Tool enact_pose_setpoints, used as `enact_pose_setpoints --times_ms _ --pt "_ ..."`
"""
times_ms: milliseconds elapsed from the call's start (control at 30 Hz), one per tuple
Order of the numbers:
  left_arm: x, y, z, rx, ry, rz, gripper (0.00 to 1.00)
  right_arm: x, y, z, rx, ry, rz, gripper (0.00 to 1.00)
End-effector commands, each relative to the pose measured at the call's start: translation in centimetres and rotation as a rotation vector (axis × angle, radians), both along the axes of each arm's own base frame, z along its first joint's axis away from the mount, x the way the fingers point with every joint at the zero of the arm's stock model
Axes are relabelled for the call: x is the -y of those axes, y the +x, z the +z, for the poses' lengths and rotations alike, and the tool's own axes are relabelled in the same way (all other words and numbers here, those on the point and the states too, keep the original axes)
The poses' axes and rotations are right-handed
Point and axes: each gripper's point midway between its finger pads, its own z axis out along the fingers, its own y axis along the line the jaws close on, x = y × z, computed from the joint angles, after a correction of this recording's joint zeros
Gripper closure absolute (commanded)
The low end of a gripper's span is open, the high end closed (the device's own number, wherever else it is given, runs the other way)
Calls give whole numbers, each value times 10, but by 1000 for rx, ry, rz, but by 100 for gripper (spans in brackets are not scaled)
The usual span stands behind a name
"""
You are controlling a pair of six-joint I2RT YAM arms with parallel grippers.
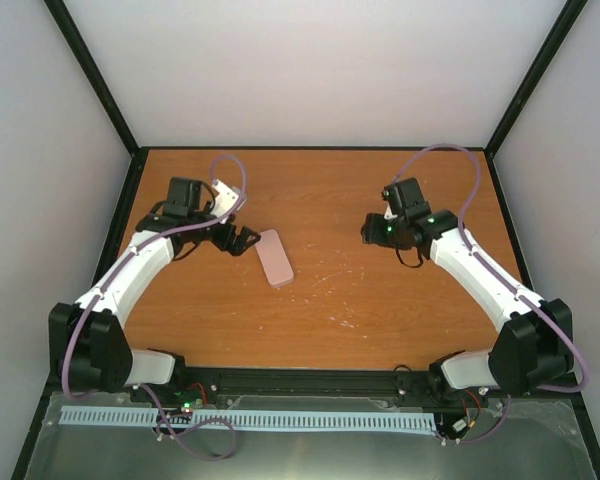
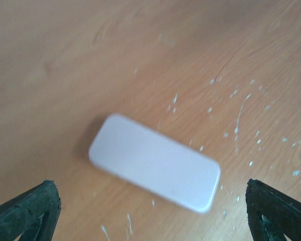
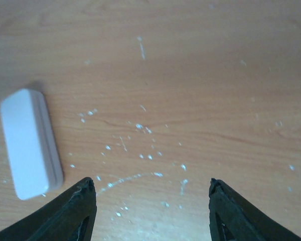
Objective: Organize the sunglasses
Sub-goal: Reset both arms
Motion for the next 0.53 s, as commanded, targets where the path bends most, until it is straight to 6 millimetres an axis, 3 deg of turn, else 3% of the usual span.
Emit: enact_pose_setpoints --times_ms 0,267,500 --pt "-24 1 -10 -5 52 143 0 15 -14 -13 -44 -5 -90 40" --pt "-30 1 -16 -13 44 202 0 27 -24 -25 -77 -35 -145 40" --pt "-24 0 -14 -20 18 182 0 37 -28 -23 -50 -42 -192 39"
